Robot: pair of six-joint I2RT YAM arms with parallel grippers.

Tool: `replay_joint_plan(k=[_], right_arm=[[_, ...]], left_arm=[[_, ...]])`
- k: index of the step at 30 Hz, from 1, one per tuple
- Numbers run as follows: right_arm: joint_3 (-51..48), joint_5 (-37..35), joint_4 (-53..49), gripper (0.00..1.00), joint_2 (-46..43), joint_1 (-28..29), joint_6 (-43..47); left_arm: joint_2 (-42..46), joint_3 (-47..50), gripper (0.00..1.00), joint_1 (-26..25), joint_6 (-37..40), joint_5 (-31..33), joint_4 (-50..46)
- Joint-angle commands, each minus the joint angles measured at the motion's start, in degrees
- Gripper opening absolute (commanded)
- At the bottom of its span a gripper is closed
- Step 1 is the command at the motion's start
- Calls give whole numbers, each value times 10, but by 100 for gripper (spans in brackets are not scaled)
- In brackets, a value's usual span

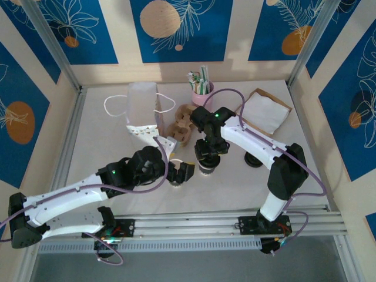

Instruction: Pack the takeout coffee

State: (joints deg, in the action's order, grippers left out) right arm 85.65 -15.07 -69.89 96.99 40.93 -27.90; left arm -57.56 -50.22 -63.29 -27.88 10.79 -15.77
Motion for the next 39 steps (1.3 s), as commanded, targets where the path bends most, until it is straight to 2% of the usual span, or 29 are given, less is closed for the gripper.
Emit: replay_joint_plan(k=[1, 18, 39], right_arm=[[-9, 3, -3, 66, 5, 5, -7], [2, -13, -10, 66, -23, 6, -17], [-12, 12, 13, 66, -22, 8, -20]], left_arm=[[-2, -1, 100, -5, 14, 0, 11], [-5, 0, 100, -5, 13, -2, 16], [-6, 1, 100, -5, 13, -5, 16]])
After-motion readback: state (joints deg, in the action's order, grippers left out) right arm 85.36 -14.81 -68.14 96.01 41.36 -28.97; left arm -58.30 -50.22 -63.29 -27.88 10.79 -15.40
